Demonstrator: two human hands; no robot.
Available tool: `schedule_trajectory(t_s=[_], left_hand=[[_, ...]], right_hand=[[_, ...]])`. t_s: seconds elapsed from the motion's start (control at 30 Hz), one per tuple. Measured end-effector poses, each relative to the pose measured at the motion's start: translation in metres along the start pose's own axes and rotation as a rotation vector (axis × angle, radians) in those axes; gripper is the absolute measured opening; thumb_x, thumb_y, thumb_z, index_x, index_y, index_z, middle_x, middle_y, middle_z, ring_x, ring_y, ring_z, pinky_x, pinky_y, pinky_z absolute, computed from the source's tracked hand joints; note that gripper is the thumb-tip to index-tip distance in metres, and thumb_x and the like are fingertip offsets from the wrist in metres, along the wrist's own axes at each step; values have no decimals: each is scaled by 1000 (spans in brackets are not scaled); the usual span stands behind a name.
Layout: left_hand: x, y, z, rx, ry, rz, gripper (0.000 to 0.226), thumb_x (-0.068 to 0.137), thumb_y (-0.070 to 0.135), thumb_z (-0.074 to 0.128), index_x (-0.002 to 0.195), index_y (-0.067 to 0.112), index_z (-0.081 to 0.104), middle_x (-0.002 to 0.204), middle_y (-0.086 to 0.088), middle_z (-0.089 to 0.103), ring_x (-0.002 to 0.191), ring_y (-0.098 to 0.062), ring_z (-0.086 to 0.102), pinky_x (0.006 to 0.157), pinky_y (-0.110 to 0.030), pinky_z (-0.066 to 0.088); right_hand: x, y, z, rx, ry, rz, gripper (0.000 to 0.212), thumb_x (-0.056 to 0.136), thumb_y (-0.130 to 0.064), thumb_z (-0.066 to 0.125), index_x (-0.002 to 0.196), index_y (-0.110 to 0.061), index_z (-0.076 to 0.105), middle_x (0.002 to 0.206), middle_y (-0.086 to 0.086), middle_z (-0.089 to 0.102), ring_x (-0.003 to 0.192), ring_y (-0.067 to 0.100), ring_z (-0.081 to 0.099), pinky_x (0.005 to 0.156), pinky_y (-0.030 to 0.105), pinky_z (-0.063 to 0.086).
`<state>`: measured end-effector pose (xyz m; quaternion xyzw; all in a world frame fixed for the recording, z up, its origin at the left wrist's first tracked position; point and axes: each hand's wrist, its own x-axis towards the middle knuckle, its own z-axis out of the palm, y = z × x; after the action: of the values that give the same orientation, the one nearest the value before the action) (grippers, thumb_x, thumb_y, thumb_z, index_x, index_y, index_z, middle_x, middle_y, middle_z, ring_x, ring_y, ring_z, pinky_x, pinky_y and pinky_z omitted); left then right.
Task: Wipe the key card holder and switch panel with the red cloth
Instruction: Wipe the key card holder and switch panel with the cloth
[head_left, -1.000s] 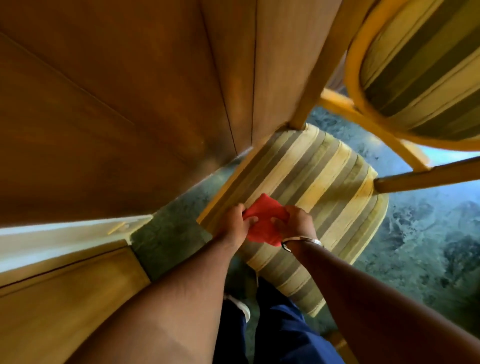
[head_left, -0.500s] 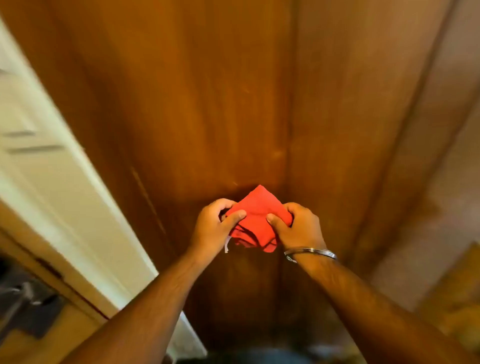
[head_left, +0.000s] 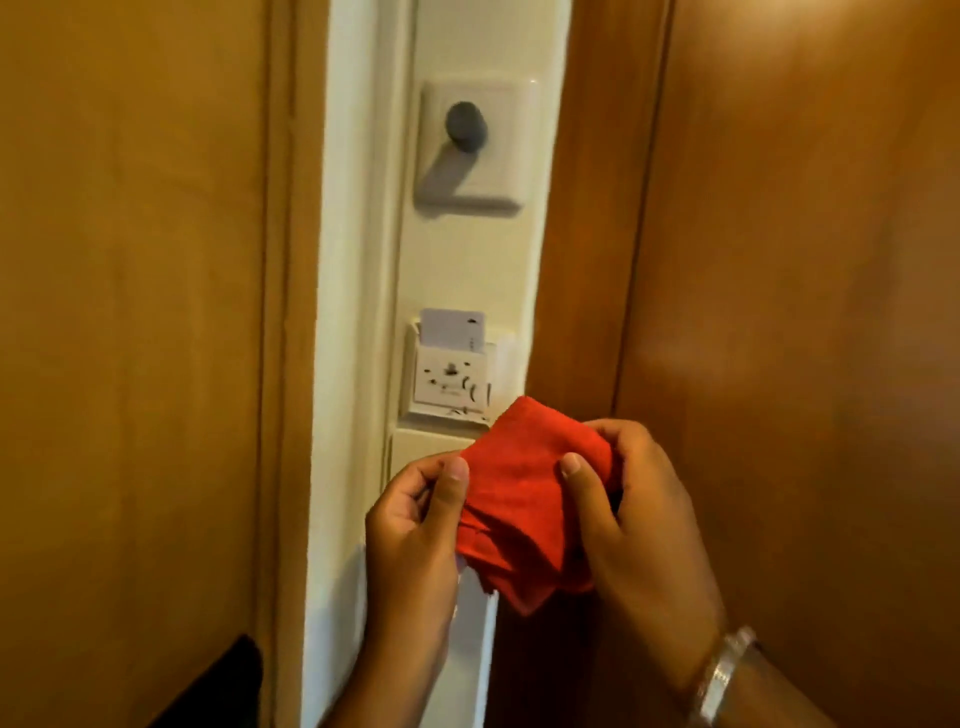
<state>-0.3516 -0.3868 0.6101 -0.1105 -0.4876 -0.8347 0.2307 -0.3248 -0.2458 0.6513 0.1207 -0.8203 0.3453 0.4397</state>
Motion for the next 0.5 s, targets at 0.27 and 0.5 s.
schedule_trajectory(t_s=[0.27,0.5], left_hand=[[36,3,-10,-68,108,149,21,67,51,77,84,39,74,85,5,78,78,-18,76,55,-29,59],[51,-6,-13,87,132,386,24,73,55,68,89,39,74,83,3,78,76,-18,74,58,-18,55]], right_hand=[[28,-38,26,-205,-24,-236,45,70,-59,41,114,-50,44,113,-14,28,89,16,47,67,25,49],[20,-41,48,-407,-26,-213,77,65,-78,43,127,-33,50,119,8,40,86,12,38,67,19,38]])
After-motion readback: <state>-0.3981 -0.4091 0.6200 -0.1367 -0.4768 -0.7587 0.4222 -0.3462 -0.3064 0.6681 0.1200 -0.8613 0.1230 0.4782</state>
